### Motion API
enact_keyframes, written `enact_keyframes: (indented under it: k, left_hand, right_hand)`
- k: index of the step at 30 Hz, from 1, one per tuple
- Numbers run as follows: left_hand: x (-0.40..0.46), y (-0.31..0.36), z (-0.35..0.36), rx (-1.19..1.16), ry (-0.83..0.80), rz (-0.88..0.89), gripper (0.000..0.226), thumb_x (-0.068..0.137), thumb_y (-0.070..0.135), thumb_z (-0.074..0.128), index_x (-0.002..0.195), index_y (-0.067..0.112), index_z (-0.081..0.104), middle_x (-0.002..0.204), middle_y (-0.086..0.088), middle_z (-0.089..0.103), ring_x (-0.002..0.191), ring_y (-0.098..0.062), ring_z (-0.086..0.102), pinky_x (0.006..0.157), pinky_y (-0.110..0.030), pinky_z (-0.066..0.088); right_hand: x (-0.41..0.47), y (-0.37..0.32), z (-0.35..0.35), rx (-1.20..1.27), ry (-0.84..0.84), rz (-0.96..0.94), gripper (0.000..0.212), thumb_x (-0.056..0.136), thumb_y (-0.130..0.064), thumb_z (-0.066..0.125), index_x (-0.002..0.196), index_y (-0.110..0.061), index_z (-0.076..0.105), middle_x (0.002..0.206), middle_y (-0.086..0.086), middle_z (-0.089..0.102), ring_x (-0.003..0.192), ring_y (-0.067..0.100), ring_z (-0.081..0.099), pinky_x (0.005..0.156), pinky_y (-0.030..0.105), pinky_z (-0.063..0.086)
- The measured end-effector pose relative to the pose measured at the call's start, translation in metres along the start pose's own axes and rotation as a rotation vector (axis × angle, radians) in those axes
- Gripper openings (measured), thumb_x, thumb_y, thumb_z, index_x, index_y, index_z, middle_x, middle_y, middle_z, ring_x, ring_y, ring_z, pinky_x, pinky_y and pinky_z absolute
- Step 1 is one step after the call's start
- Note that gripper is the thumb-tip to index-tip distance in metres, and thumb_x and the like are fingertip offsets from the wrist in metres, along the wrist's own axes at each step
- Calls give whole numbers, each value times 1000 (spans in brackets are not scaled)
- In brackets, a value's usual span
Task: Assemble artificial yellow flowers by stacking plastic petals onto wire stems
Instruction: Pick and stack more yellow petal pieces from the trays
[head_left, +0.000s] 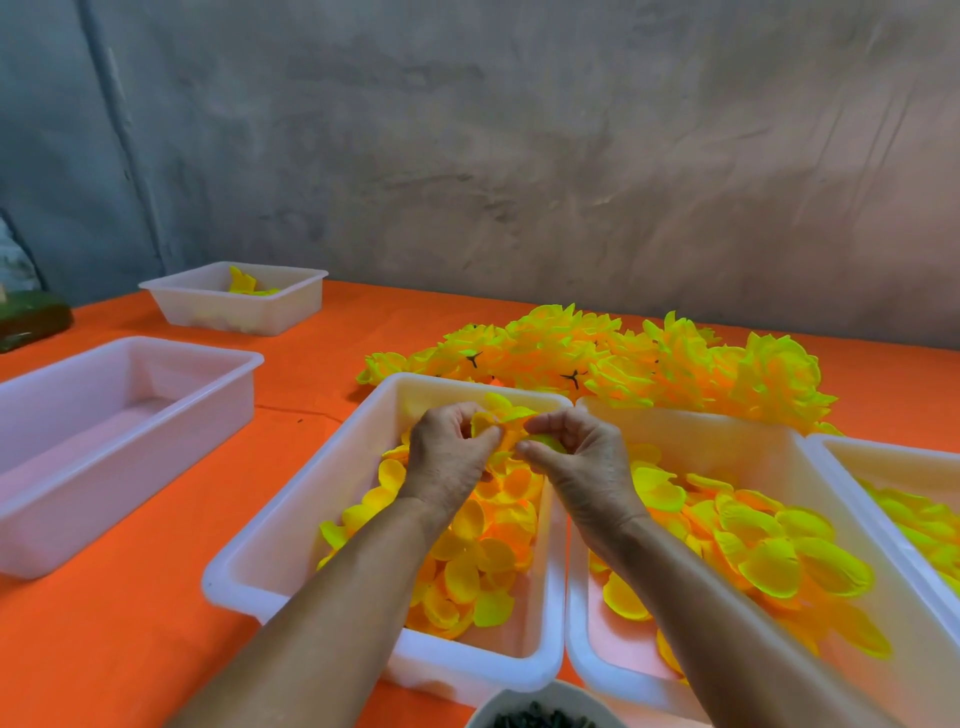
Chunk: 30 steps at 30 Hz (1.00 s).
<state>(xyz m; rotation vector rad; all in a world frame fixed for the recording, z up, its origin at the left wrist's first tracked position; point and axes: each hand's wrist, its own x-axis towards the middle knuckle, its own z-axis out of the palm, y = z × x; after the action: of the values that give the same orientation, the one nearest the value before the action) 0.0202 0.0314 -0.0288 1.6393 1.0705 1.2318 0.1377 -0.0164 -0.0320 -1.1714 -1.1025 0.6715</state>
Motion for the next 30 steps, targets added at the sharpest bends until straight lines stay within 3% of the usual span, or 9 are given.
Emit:
enact_keyframes:
  k: [5, 10, 14, 17, 20, 22, 26, 30]
  left_hand:
    - [12, -3, -2, -23, 219, -205, 17, 85, 0, 53, 85, 14, 64, 90, -21, 68, 69, -30, 60, 66, -42, 57]
    - [21, -14, -6, -37, 369, -292, 15, 85, 14, 62, 83, 0, 67, 87, -26, 67, 84, -42, 64, 71, -53, 55]
    - [26, -18, -10, 42, 470, -286, 32, 89, 29, 60, 88, -3, 64, 93, -27, 65, 89, -43, 62, 78, -50, 53]
    - [26, -19, -16, 83, 569, -313, 37, 91, 31, 58, 96, -5, 63, 100, -28, 65, 96, -44, 60, 77, -45, 49]
    - [23, -16, -16, 86, 505, -263, 32, 89, 30, 61, 80, -1, 61, 77, -25, 62, 77, -44, 55, 68, -45, 47]
    - [19, -12, -13, 55, 407, -250, 27, 85, 24, 64, 70, 3, 56, 64, -14, 49, 63, -29, 44, 60, -45, 44]
    - [13, -13, -8, 14, 133, -314, 5, 80, 4, 63, 79, -1, 65, 69, -13, 53, 60, -23, 47, 55, -33, 42]
    - [11, -16, -6, 31, -3, -352, 16, 77, -2, 64, 89, 9, 63, 75, -10, 57, 63, -22, 52, 51, -27, 44]
  right_hand:
    - [0, 1, 1, -73, -19, -43, 29, 70, 11, 73, 66, -18, 68, 66, 4, 67, 61, 15, 64, 59, 21, 48]
    - [-1, 0, 1, -99, -31, -59, 31, 70, 12, 72, 64, -18, 66, 66, 1, 64, 65, 13, 59, 65, 27, 48]
    - [-2, -2, -2, -21, -11, -48, 28, 72, 13, 68, 67, -14, 66, 67, 6, 62, 64, 16, 54, 62, 29, 44]
    - [-3, -2, -3, 37, -22, -44, 19, 80, 10, 64, 81, -8, 69, 74, 7, 65, 63, 11, 57, 58, 22, 47]
    - [-2, -2, -3, 66, -71, -25, 7, 85, 3, 63, 82, -2, 67, 70, 7, 65, 58, 7, 59, 56, 18, 48]
    - [-2, -2, -4, 70, -89, -21, 8, 85, -1, 63, 77, -3, 64, 67, 7, 65, 56, 6, 60, 55, 18, 47]
    - [0, -2, -6, 80, -79, -9, 15, 84, -5, 65, 81, 8, 60, 70, 16, 63, 55, 9, 61, 54, 16, 44]
    - [1, -2, -8, 105, -113, -24, 30, 82, -7, 67, 90, 20, 58, 76, 25, 62, 53, 11, 58, 55, 21, 44]
